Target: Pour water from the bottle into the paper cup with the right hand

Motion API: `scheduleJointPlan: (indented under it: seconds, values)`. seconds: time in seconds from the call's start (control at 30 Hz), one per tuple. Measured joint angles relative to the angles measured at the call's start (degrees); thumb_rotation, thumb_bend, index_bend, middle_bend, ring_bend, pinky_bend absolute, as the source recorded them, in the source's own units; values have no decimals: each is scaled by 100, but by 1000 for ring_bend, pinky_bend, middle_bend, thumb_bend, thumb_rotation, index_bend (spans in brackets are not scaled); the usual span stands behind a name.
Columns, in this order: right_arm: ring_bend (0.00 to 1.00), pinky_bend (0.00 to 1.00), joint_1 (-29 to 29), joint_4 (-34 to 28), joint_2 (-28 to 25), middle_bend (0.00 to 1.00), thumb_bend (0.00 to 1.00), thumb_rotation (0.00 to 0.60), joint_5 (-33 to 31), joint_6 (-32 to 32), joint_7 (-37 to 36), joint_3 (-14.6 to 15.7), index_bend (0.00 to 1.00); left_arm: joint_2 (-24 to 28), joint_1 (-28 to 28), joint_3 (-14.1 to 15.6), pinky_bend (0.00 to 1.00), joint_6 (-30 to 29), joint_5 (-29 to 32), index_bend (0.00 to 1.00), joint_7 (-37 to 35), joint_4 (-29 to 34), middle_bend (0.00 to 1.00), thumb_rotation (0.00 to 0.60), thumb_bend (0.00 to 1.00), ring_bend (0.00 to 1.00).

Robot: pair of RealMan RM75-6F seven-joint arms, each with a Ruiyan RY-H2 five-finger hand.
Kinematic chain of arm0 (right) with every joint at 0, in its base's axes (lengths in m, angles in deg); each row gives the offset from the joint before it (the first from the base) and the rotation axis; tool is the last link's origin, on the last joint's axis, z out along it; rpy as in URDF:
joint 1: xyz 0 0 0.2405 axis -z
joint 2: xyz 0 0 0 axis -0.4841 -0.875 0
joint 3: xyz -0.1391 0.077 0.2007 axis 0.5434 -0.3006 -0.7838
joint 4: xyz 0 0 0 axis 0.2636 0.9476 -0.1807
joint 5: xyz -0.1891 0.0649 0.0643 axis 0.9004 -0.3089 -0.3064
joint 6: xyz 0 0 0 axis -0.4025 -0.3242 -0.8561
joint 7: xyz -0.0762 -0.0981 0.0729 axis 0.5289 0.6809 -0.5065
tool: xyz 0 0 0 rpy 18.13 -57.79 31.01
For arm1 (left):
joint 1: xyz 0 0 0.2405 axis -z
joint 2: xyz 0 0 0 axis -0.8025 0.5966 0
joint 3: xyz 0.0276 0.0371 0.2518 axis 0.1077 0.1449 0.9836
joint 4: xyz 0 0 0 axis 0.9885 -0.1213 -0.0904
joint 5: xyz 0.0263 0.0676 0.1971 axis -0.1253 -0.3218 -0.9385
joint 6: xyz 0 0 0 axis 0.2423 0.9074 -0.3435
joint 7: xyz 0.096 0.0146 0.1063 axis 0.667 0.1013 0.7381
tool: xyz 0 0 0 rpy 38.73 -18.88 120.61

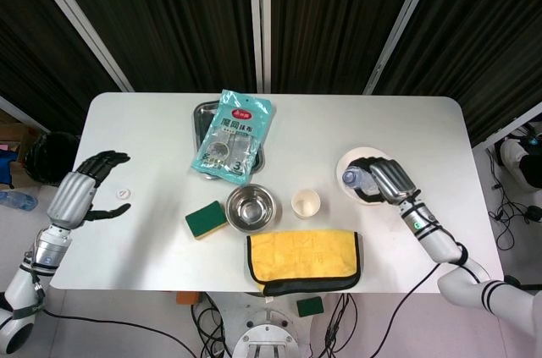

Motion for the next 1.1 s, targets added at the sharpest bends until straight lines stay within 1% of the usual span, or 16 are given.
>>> scheduleJointPlan:
  seconds: [0.33, 1.1]
  values:
    - [372, 424, -234, 72, 163, 485, 594, 600, 143, -6, 649, 33, 691, 8, -40, -71, 185, -93, 60, 191, -242, -76, 186, 600, 129, 131]
    - [372, 430, -508, 190, 330, 486, 594, 600, 367, -69, 1910, 167, 706, 40, -43, -62, 185, -8, 79, 191, -326, -119, 186, 600, 128, 131]
